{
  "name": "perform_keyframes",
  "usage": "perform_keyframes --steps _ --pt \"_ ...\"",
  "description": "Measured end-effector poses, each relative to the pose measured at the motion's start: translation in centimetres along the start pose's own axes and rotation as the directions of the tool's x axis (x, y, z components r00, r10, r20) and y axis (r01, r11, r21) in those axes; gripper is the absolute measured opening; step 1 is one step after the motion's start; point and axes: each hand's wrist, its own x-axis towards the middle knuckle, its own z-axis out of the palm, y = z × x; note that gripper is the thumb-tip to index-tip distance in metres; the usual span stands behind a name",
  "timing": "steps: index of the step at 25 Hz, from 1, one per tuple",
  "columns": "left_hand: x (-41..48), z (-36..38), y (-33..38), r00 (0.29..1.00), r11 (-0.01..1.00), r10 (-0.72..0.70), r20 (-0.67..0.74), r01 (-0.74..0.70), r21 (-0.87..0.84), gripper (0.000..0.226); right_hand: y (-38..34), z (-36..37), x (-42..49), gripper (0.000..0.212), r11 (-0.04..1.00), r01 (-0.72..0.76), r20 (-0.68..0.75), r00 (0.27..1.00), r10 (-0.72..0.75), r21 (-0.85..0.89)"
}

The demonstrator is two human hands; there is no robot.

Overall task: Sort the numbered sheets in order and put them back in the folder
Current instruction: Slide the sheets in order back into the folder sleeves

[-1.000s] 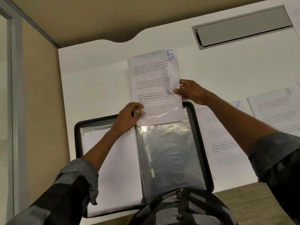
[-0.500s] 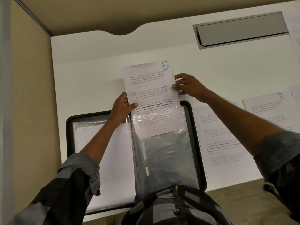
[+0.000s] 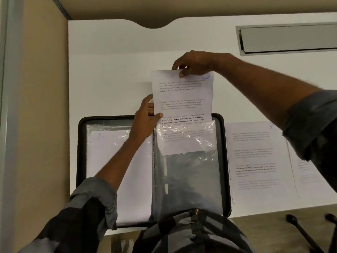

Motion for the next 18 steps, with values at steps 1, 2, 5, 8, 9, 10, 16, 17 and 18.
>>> perform_keyframes --steps 1,2,5,8,9,10,16,17,18 --pt "-1.0 0.3 -0.2 0.996 0.998 0.057 -0.069 -0.054 0.044 0.069 0.1 0.3 0.2 0.031 1.0 -0.007 0.022 1.0 0.007 0.01" --pt "-2.2 0.7 -0.5 0.988 0.99 0.104 -0.115 -0.092 0.104 0.066 0.2 0.7 0.3 0.029 0.999 -0.021 0.045 0.999 0.019 0.045" --pt "-6.4 2.3 -1.4 0.982 0.941 0.176 -0.063 -0.149 0.303 0.06 0.5 2.5 0.0 0.024 0.972 -0.087 0.128 0.99 0.059 0.218" --pt "-10.7 4.4 -3.1 0.938 0.823 0.33 0.108 -0.342 0.454 0.06 0.2 4.6 -0.7 0.019 0.931 -0.138 0.244 0.968 0.054 0.338" --pt "-11.9 5.0 -3.6 0.916 0.767 0.365 0.166 -0.397 0.504 0.061 0.1 5.3 -0.8 0.017 0.919 -0.147 0.277 0.96 0.044 0.367" --pt "-12.8 5.7 -4.0 0.902 0.717 0.372 0.217 -0.428 0.55 0.062 0.0 5.9 -1.0 0.017 0.904 -0.158 0.305 0.952 0.032 0.398" --pt "-15.8 7.8 -6.0 0.872 0.51 0.281 0.4 -0.489 0.708 0.066 -1.7 8.8 -2.6 0.024 0.791 -0.255 0.433 0.901 -0.014 0.557" --pt "-16.3 8.0 -6.2 0.871 0.495 0.275 0.407 -0.491 0.717 0.068 -2.0 9.1 -2.8 0.023 0.779 -0.271 0.453 0.891 -0.019 0.565" --pt "-16.7 8.1 -6.3 0.869 0.483 0.275 0.41 -0.494 0.723 0.069 -2.3 9.4 -3.0 0.022 0.776 -0.279 0.473 0.881 -0.028 0.566"
